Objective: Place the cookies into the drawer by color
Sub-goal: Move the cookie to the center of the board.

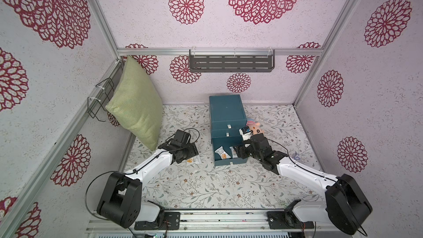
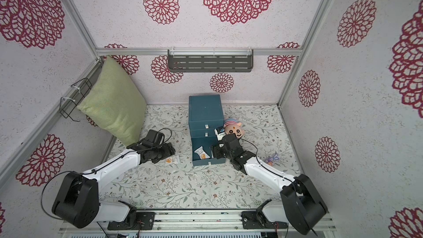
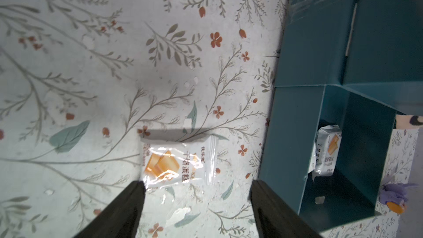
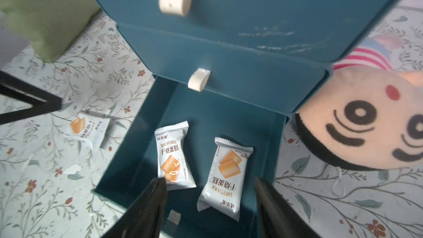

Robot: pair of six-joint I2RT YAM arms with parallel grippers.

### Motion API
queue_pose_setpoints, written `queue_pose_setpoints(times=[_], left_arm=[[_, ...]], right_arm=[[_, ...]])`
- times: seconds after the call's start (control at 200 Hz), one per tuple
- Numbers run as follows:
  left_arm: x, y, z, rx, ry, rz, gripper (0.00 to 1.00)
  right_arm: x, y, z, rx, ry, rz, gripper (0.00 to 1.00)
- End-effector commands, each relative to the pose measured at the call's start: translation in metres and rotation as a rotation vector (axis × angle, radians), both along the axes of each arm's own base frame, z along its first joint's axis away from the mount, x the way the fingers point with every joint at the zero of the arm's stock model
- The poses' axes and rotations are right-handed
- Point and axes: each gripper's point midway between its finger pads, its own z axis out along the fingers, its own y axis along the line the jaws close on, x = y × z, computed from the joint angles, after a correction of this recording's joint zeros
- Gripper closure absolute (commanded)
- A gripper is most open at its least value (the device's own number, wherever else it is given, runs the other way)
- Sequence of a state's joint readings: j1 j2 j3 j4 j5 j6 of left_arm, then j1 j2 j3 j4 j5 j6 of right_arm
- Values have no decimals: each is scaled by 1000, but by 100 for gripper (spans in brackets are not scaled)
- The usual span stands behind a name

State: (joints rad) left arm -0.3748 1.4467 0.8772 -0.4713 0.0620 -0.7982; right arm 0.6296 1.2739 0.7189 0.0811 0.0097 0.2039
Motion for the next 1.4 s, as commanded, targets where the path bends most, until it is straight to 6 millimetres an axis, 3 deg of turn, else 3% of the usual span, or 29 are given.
queue_pose_setpoints(times=[0.0,0.165,0.35,0.445,0.57,0.971,1.176,1.391], left_arm=[[18,-7,3,0,-4,-49,26],[31,-4,-10,58,45,-52,39],[40,-13,-33,63,105,-84,42],[40,-21,-45,51,153,-117,44],[35,-23,-54,53,178,-130,44],[-26,-44,-71,63,225,-214,44],[-59,-60,-68,63,224,-248,43],[-90,-67,-51,28,201,-265,42]], right_arm=[[-13,-3,13,60,4,12,34],[-31,-12,17,91,5,17,34],[-47,-10,26,139,6,71,33],[-54,-8,30,162,9,100,23],[-60,-6,33,178,9,126,18],[-67,3,33,205,27,175,16],[-71,9,25,206,45,202,16],[-78,14,17,193,64,224,16]])
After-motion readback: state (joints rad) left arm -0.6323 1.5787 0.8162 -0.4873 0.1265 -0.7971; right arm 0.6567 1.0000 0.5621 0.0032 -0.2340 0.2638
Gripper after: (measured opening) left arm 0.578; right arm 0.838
